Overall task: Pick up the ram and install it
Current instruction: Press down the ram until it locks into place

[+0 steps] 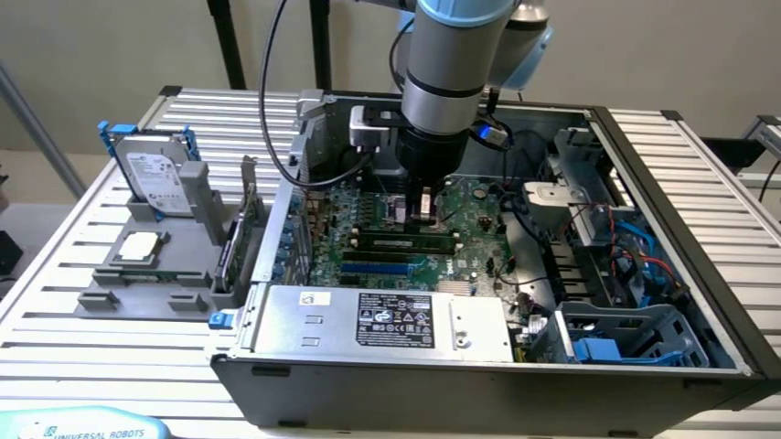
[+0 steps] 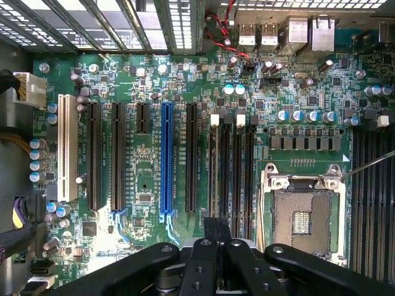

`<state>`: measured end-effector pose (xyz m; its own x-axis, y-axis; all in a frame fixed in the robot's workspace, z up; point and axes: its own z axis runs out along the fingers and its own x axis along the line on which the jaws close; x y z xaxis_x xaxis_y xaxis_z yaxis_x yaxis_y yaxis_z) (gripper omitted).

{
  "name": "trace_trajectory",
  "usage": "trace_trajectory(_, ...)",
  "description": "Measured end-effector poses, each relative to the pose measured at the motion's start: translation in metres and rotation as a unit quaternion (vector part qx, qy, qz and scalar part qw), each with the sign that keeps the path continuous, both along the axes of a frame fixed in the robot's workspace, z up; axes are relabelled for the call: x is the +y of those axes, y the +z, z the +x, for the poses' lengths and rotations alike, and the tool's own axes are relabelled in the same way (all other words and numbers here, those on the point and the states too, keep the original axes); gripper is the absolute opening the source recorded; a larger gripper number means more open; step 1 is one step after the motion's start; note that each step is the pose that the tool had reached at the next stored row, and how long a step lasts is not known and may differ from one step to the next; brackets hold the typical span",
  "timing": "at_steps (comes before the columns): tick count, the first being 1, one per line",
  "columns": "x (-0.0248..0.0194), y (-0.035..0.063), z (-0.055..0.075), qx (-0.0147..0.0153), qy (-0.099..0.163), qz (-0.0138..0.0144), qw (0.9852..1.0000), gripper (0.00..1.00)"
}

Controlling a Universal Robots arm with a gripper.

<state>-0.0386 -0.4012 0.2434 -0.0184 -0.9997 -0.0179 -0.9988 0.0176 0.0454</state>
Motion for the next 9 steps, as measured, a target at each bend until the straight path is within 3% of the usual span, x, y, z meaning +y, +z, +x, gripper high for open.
trace_trajectory(9,0.0005,-0.0004,0.0,0.0,0.0,0.0,1.0,0.11)
